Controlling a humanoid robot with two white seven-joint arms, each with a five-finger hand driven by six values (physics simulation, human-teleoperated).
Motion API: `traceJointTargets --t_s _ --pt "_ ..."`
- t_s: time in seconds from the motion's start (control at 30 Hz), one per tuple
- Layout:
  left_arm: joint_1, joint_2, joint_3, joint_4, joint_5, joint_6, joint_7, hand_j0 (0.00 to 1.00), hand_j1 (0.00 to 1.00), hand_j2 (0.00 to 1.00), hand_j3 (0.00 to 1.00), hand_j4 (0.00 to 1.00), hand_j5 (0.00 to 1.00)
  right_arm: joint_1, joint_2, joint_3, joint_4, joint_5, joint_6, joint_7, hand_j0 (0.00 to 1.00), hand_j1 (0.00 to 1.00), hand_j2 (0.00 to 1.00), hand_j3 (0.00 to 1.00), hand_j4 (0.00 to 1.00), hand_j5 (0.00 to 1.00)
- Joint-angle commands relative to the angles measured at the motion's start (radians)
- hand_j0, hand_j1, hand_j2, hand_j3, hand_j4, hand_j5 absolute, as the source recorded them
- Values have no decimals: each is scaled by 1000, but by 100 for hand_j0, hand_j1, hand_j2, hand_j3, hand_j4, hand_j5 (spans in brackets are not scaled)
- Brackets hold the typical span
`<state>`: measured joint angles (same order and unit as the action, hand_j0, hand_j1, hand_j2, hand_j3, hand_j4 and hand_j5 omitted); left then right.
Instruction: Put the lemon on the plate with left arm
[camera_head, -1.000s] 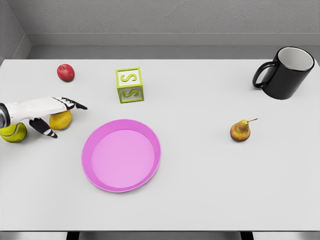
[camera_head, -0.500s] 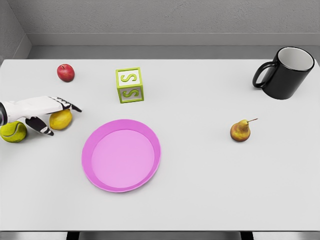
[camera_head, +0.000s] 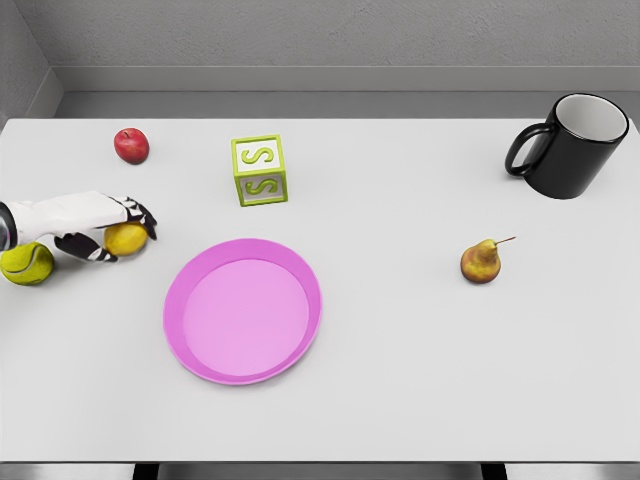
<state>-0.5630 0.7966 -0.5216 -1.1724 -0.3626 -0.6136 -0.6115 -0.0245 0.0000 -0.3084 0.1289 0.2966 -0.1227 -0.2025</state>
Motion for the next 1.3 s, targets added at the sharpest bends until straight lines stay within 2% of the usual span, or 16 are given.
traceJointTargets --t_s 0.0,0.2,0.4,0.57,0.7,0.93,1.07,1.27 --pt "0 1 0 -1 10 3 1 60 60 60 60 60 60 0 0 0 0 -1 0 0 100 100 100 100 100 100" --pt "-6 1 6 -18 16 3 1 60 60 60 60 60 60 0 0 0 0 -1 0 0 100 100 100 100 100 100" --pt "6 4 5 -130 27 3 1 60 60 60 60 60 60 0 0 0 0 -1 0 0 100 100 100 100 100 100" --pt "8 6 3 -170 44 3 1 60 60 60 60 60 60 0 0 0 0 -1 0 0 100 100 100 100 100 100" --pt "26 7 0 -236 47 3 1 61 61 61 61 61 61 0 0 0 0 -1 0 0 100 100 100 100 100 100" --pt "28 27 -14 -271 89 3 1 61 61 61 61 61 61 0 0 0 0 -1 0 0 100 100 100 100 100 100" --pt "29 46 -40 -329 94 3 1 61 61 61 61 61 61 0 0 0 0 -1 0 0 100 100 100 100 100 100" --pt "86 58 -44 -450 94 3 1 61 61 61 61 61 61 0 0 0 0 -1 0 0 100 100 100 100 100 100"
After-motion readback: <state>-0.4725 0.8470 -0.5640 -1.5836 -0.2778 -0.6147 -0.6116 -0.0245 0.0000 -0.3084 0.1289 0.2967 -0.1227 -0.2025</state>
